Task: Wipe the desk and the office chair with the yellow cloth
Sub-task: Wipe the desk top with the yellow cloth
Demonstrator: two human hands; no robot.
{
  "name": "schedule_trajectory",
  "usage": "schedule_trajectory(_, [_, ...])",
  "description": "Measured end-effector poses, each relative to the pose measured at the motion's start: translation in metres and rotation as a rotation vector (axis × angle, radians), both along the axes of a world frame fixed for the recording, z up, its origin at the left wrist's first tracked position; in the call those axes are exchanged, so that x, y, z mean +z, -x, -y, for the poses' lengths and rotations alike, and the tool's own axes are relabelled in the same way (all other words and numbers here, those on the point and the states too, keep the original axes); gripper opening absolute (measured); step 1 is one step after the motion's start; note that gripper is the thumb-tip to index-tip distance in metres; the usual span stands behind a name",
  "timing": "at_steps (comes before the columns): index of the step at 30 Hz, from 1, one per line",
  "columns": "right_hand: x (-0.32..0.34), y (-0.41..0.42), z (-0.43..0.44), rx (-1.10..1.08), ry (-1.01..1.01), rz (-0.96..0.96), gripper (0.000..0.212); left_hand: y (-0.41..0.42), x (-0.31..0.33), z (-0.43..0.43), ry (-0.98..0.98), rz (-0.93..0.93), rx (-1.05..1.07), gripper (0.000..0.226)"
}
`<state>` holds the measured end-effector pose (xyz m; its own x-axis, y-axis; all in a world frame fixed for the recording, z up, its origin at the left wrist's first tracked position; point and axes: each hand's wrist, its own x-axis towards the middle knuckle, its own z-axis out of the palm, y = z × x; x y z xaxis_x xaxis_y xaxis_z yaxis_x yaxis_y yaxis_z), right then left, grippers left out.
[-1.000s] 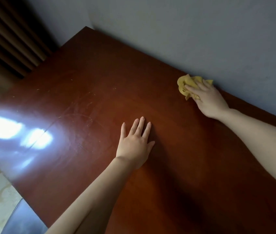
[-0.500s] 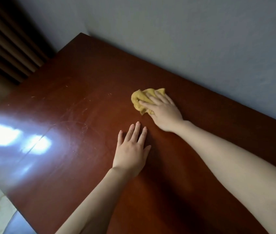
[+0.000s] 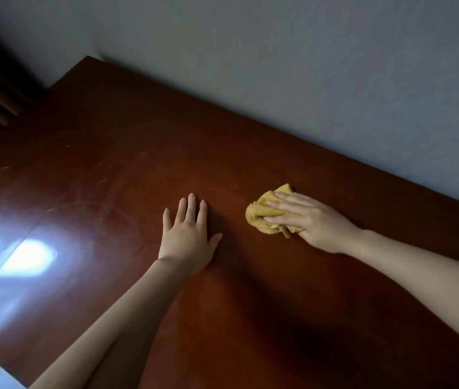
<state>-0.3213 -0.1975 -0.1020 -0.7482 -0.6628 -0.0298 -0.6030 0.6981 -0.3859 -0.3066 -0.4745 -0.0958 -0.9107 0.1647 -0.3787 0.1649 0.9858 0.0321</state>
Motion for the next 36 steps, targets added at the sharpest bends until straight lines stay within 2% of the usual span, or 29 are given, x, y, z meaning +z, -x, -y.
schedule_trajectory(7, [0.001,0.055,-0.038,-0.342,-0.067,-0.005,0.06,0.006,0.006,0.007,-0.015,0.048,-0.026,0.069])
schedule_trajectory(13, [-0.011,0.099,0.017,-0.748,-0.09,-0.105,0.046,-0.002,0.011,0.019,-0.07,0.07,-0.027,0.067])
schedule_trajectory(16, [-0.015,0.103,0.055,-0.96,-0.106,-0.07,0.047,-0.016,0.01,0.029,-0.07,0.076,-0.015,0.068])
schedule_trajectory(18, [-0.015,0.095,0.077,-0.939,-0.097,-0.044,0.048,-0.028,0.01,0.037,-0.065,0.077,-0.002,0.068])
schedule_trajectory(24, [-0.016,0.033,0.123,-0.651,-0.081,-0.051,0.047,-0.065,0.015,0.054,-0.041,0.105,0.008,0.068])
schedule_trajectory(36, [-0.01,-0.128,0.14,-0.261,0.047,-0.025,0.05,-0.119,0.03,0.048,-0.003,0.213,-0.028,0.07])
